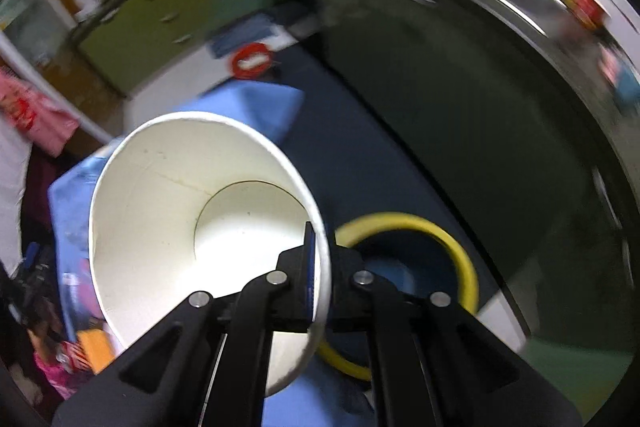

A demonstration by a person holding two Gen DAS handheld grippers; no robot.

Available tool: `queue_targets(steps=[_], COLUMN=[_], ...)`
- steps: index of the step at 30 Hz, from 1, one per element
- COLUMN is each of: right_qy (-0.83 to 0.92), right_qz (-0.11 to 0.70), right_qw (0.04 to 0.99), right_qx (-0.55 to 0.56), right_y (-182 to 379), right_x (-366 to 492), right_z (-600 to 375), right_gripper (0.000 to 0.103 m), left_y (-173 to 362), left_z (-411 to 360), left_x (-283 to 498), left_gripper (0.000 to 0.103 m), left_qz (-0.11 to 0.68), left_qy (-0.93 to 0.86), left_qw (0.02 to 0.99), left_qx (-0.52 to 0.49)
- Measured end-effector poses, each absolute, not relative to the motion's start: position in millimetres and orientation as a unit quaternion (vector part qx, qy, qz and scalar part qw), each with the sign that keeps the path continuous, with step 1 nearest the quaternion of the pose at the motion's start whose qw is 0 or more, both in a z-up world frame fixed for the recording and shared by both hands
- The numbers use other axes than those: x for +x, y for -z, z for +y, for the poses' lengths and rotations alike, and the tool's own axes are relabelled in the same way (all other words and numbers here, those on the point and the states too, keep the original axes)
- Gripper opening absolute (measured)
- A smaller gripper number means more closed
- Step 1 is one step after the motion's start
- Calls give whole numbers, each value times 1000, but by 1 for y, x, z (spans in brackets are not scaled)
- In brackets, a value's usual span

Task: Collect trash
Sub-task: 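Carry the noodle cup over the yellow-rimmed bin and release it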

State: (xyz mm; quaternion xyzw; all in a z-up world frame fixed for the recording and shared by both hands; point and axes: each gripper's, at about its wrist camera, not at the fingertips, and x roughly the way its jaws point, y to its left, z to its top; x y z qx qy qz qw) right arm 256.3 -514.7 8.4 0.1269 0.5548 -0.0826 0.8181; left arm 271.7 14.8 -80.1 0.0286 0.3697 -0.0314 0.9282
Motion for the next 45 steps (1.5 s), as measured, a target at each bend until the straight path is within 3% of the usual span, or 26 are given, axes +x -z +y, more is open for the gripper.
queue_targets(steps=[6, 16, 20, 22, 24, 34, 42, 45], right_qy=[137, 188, 200, 207, 213, 208, 178, 171], right_qz=[569, 604, 616, 624, 631, 607, 568, 560], right_qw=[790, 750, 738, 732, 727, 753, 789, 796], right_qx=[184, 193, 188, 178, 169, 143, 154, 155], right_y=[61, 185, 215, 225, 228, 204, 162, 150], right_x=[229, 265, 268, 275, 275, 268, 213, 200], right_z=[-578, -598, -599, -599, -598, -588, -584, -582], right_gripper=[5, 6, 8, 17, 23, 24, 25, 31], left_y=[80, 80, 84, 85, 86, 88, 87, 83], left_z=[12, 10, 9, 7, 6, 4, 5, -1], left_x=[272, 273, 275, 276, 276, 275, 275, 272], left_gripper=[99, 99, 99, 99, 99, 99, 99, 99], left_qz=[370, 370, 376, 378, 378, 381, 397, 416], left_qy=[29, 28, 29, 31, 33, 36, 58, 103], left_qw=[928, 928, 925, 924, 924, 923, 915, 903], left_qx=[30, 36, 37, 41, 43, 48, 43, 32])
